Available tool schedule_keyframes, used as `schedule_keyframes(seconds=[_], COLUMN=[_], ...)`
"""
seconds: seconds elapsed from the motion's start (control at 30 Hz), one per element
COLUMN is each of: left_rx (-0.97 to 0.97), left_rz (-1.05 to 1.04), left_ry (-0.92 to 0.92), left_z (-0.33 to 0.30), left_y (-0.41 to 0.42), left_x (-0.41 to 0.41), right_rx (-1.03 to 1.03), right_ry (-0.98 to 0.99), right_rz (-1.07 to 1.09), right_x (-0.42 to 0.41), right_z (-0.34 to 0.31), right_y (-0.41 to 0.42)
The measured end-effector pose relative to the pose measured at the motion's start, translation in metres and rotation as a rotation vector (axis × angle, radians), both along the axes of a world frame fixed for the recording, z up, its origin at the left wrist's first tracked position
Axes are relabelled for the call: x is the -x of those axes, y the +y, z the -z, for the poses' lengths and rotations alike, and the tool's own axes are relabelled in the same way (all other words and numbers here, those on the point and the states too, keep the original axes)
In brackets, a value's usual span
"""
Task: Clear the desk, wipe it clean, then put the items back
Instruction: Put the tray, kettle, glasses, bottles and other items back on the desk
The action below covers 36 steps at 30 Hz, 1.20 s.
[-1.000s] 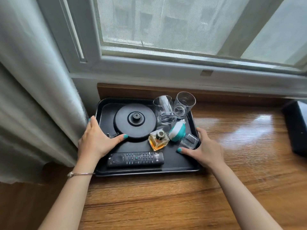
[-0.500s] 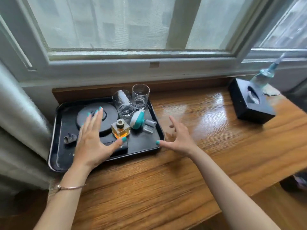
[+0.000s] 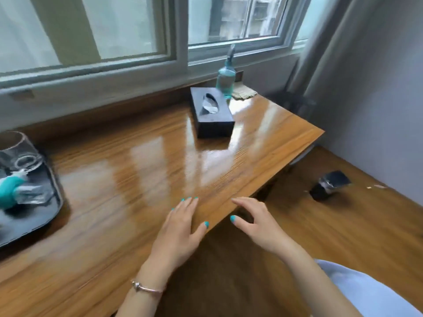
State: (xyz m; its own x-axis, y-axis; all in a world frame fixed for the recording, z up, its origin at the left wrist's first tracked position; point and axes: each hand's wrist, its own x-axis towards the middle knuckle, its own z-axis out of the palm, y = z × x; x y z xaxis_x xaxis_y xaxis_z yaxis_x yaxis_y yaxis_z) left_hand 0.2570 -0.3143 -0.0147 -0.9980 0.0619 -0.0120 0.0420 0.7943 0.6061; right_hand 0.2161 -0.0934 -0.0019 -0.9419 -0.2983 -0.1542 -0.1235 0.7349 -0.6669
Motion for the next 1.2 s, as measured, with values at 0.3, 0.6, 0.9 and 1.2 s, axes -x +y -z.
schedule_keyframes(seconds=[0.3,0.6,0.9,1.2], left_rx=[-0.030,0.102,0.178,0.239], left_rz=[0.419,0.517,0.654,0.611], left_ry=[-0.284,-0.674,-0.859,-0.817], left_z=[0.036,0.117,0.159,0.178], left_y=[0.242,0.382,0.491,0.547], left_x=[0.064,0.181,0.302,0.432], right_rx=[-0.016,-0.056,-0.201,-0.357], right_ry=[-0.194,-0.527,-0.827,-0.833], right_rz=[0.390,0.683,0.713,0.524], right_x=[0.008,0.066,0.155,0.265], right_z=[0.055,0.139,0.166,0.170], right_y=[0.215,0.328,0.415,0.496])
